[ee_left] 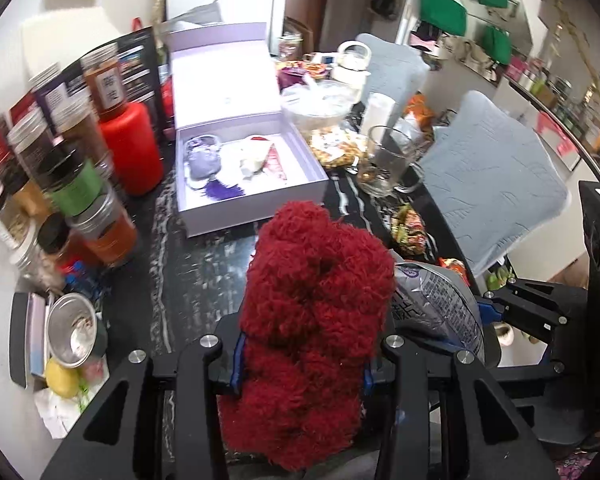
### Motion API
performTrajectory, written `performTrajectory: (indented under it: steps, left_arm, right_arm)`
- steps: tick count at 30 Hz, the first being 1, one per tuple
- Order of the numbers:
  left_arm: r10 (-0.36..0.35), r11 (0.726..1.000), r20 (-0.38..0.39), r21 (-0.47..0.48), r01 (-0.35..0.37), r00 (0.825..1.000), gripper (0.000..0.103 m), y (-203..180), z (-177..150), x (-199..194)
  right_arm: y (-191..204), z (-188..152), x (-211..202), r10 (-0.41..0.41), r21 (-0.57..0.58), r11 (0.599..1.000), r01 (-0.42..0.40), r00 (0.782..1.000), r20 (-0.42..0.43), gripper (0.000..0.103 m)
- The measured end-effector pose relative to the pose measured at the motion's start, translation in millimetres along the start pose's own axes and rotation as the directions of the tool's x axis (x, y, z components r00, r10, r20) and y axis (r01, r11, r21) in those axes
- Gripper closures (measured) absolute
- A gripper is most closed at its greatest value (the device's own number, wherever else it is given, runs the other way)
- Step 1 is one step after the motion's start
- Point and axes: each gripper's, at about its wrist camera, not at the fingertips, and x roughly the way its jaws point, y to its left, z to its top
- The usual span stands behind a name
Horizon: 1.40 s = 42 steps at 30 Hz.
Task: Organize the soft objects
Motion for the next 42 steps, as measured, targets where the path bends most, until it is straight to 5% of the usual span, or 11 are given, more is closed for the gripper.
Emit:
performTrajectory:
  steps: [18,42]
  left_arm:
    - [0.012,0.997,-0.034,-0.07,-0.014,0.999,0.063,50.5,13.4,14.0]
    - [-0.016,0.999,0.004,-0.03,0.017,1.0,0.063,110.6,121.8,53.4]
  right_arm:
    - [16.6,38.9,33.4,0.005,-0.002,1.0,-0.005,0.999,-0.035,0.062]
    - [-6.9,155.1,69.8,-0.052,0.002,0.999,0.052,0.998,0.045,0.062]
